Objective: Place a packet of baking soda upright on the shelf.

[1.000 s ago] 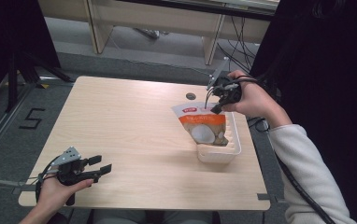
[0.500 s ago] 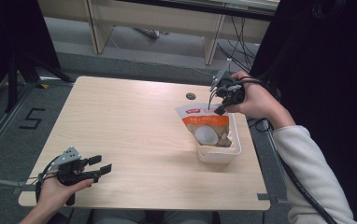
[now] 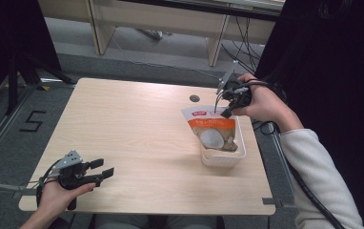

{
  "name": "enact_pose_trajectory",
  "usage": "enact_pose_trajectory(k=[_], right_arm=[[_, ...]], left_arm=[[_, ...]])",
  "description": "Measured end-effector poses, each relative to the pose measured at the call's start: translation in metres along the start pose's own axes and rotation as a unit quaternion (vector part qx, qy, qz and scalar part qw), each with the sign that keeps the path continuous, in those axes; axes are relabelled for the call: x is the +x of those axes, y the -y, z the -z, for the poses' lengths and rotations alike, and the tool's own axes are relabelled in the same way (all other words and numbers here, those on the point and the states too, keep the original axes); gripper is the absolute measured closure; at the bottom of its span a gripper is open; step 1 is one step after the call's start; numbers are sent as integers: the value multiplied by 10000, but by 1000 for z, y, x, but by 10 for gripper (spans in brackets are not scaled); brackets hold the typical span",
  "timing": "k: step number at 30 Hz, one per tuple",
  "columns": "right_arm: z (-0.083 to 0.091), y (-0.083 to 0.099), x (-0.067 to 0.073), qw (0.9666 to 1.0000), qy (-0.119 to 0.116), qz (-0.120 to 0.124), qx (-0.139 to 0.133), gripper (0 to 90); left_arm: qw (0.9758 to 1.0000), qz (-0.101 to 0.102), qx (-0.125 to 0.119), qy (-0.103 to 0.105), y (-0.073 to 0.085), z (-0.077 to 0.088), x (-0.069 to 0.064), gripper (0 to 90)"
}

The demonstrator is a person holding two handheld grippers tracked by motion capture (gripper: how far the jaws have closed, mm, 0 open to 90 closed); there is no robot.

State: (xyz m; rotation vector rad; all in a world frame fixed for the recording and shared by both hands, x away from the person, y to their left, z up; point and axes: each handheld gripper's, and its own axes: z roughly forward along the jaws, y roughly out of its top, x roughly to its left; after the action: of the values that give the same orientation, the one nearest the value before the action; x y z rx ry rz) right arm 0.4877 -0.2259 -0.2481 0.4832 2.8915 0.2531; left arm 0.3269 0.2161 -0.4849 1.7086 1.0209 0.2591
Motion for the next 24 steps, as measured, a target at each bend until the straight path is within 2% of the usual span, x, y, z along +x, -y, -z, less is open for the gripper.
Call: enact_pose_trajectory(k=[1,2,9,11,13,18,19,24], right_arm=[[-1,1,-1,10000,14,19,14,900],[0,1,-1,10000,5,1,17,900],[0,4,-2,9999,81,-17,75,900],[2,4,-2,10000,70,22,45,900],[2,4,-1,9999,55,106,22,900],[5,4,-2,9998,77,186,-26,900],[7,3,0,9999,87,76,4,900],[8,3,1,9999,30,149,-16,900]], left_arm=[[10000,-15,10,4,0,0,0,362],[10000,55,7,-24,0,0,-1,362],[10000,28,8,-8,0,0,0,362],[10000,51,-3,-29,0,0,-1,362],[10000,-19,-9,4,0,0,0,362],[10000,44,-2,-26,0,0,-1,362],[10000,1,-5,-3,0,0,0,362],[10000,44,5,-4,0,0,0,362]])
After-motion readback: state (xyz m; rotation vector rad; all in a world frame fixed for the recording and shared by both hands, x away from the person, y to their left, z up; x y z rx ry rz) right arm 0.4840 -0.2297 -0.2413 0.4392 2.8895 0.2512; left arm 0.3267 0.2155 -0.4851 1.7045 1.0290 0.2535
